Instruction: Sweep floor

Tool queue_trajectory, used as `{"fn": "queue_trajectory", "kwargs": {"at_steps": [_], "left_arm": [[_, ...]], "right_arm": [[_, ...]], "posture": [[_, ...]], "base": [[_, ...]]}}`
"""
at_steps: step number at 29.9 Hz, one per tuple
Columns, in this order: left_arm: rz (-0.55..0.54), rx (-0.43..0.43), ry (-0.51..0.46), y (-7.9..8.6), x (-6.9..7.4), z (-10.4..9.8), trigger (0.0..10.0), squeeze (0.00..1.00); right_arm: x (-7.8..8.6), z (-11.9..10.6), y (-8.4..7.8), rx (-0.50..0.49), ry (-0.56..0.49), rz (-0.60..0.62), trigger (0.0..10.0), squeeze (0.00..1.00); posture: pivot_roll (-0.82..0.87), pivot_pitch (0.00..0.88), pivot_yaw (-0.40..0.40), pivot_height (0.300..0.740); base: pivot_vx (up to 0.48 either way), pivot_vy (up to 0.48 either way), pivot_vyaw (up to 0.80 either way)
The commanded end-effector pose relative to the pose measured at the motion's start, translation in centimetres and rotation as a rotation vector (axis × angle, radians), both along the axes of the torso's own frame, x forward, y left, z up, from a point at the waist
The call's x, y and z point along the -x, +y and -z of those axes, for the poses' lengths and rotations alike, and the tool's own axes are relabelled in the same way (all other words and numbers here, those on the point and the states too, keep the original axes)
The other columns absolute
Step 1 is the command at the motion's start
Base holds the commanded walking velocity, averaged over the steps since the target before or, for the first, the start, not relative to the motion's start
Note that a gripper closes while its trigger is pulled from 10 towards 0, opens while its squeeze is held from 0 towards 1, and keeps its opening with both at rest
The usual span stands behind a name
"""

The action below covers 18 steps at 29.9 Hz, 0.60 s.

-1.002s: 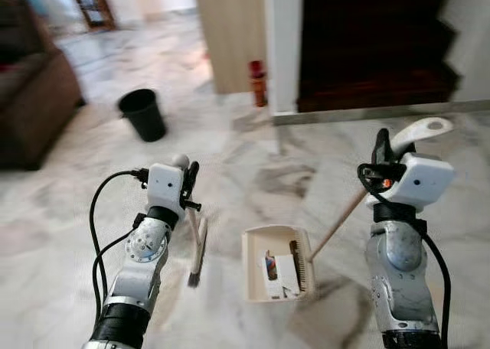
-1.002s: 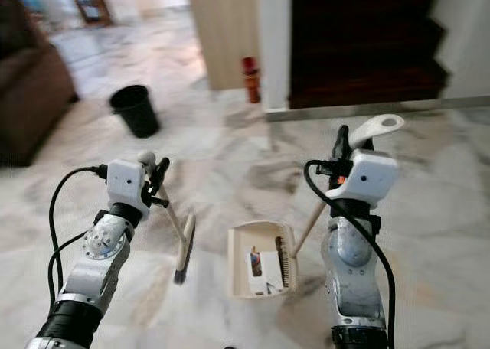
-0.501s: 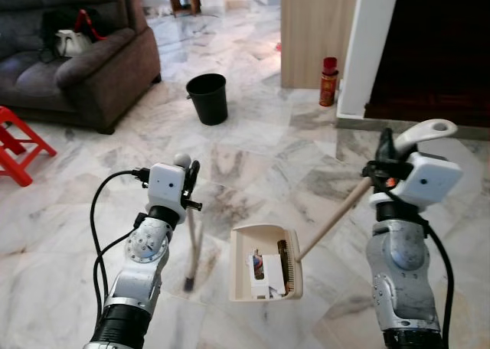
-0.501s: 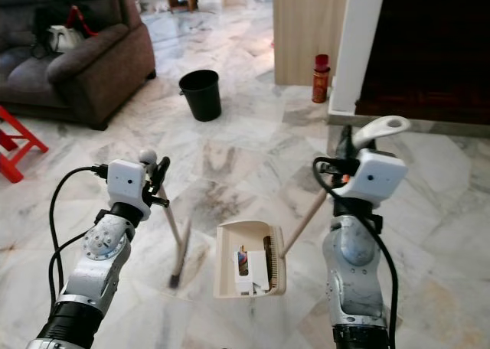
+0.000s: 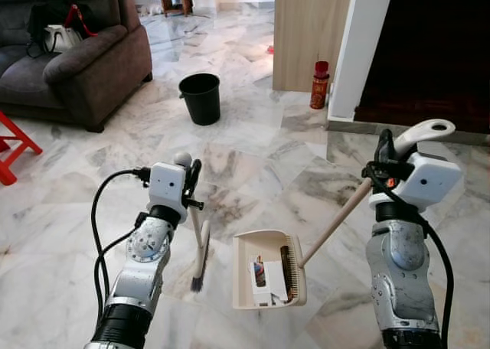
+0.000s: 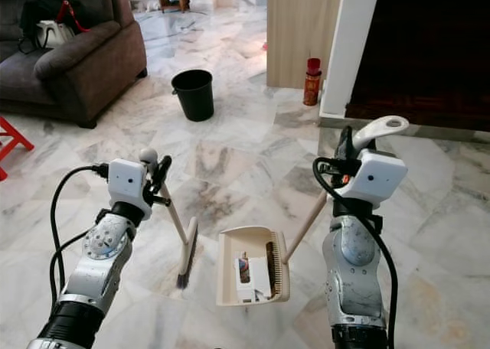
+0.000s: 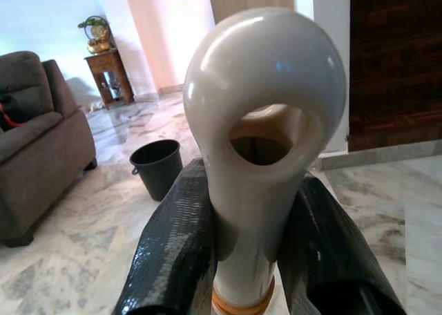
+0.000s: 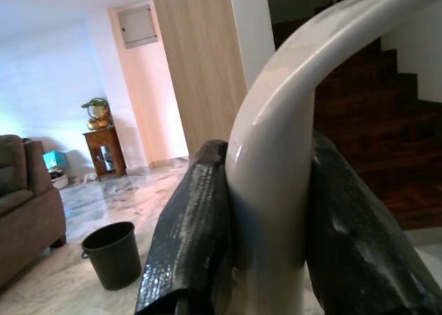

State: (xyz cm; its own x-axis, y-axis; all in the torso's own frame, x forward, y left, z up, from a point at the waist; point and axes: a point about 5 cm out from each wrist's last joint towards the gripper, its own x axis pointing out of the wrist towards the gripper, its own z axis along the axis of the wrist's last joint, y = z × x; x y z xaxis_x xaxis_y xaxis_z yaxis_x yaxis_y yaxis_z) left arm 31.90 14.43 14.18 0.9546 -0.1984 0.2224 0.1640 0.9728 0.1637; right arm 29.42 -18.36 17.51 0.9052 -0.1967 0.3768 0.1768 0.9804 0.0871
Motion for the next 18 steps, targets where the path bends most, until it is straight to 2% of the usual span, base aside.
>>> {"fn": "queue_trajectory", "kwargs": {"at_steps": [1,18], "left_arm": [[-0.016,-0.011,-0.053,0.37,-0.26,-1.35,10.0,0.00],[-0.020,-0.011,-0.055,0.41,-0.27,-1.39,10.0,0.00]], "right_arm": [[-0.10,-0.86,0.45,-0.018,-0.040,-0.018,10.0,0.00],[-0.12,-0.89,0.57,-0.009,-0.037,-0.031,10.0,0.00]], "posture": [[-0.01,0.091,0.103,0.740],[-0.01,0.095,0.104,0.740]], "base": [[0.296,0.000,0.00],[0.323,0.000,0.00]]}}
